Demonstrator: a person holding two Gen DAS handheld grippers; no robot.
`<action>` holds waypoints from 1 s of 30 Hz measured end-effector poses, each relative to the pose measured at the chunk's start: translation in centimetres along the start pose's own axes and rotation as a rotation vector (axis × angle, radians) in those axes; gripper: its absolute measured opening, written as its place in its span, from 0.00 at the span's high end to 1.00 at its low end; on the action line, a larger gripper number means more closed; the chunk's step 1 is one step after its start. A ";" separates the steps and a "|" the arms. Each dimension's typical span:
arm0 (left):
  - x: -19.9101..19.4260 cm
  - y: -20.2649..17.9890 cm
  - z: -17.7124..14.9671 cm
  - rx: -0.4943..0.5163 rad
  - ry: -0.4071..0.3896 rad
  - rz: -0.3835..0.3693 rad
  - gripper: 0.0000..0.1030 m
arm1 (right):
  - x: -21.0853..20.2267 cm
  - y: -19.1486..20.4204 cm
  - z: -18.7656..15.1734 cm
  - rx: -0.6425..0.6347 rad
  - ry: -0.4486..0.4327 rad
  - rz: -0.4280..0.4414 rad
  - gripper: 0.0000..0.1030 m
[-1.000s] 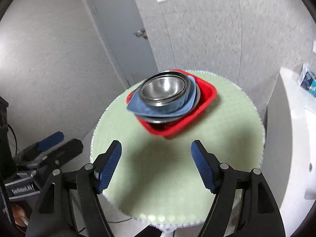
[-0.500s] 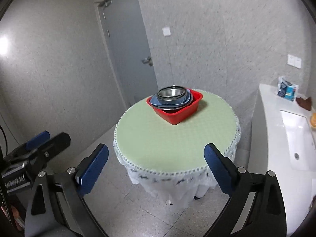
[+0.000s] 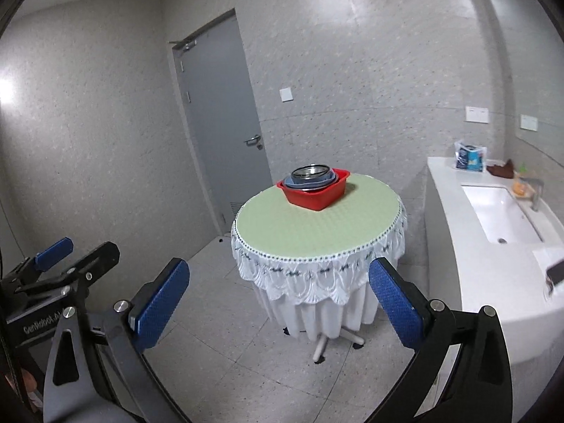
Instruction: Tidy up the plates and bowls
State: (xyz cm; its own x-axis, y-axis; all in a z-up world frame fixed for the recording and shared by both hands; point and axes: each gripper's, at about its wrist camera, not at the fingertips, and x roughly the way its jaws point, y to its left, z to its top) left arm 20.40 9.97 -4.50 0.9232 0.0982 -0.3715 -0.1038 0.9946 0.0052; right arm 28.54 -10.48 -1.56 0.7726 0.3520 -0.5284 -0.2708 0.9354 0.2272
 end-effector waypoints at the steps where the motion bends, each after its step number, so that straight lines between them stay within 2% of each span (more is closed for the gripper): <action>1: -2.2 0.0 -1.0 0.012 -0.014 0.000 0.01 | -1.2 0.5 -0.7 0.002 -0.011 -0.016 0.00; 5: -6.2 1.0 -3.3 0.010 -0.040 -0.026 0.01 | -4.8 1.9 -2.8 -0.005 -0.053 -0.060 0.00; 9: -10.1 1.2 -5.9 0.017 -0.077 -0.021 0.01 | -7.1 2.6 -3.9 -0.028 -0.089 -0.093 0.00; 14: -11.8 1.1 -8.0 0.014 -0.096 -0.019 0.01 | -8.4 2.8 -5.3 -0.056 -0.105 -0.107 0.00; 18: -9.2 0.5 -8.5 0.002 -0.088 -0.018 0.01 | -8.4 2.3 -6.4 -0.066 -0.103 -0.108 0.00; 21: -9.5 0.0 -10.0 0.003 -0.096 -0.010 0.01 | -8.7 1.9 -7.6 -0.068 -0.117 -0.105 0.00; 22: -8.1 -0.2 -9.5 0.004 -0.095 -0.009 0.01 | -8.6 1.7 -8.1 -0.072 -0.120 -0.106 0.00; 30: -6.6 -1.1 -10.8 0.015 -0.095 -0.005 0.01 | -8.5 0.9 -9.9 -0.091 -0.115 -0.106 0.00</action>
State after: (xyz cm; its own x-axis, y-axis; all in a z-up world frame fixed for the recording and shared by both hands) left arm 10.45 7.88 -12.10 0.9548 0.0954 -0.2816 -0.0943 0.9954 0.0173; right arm 16.03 -12.36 -4.93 0.8585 0.2505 -0.4475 -0.2317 0.9679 0.0973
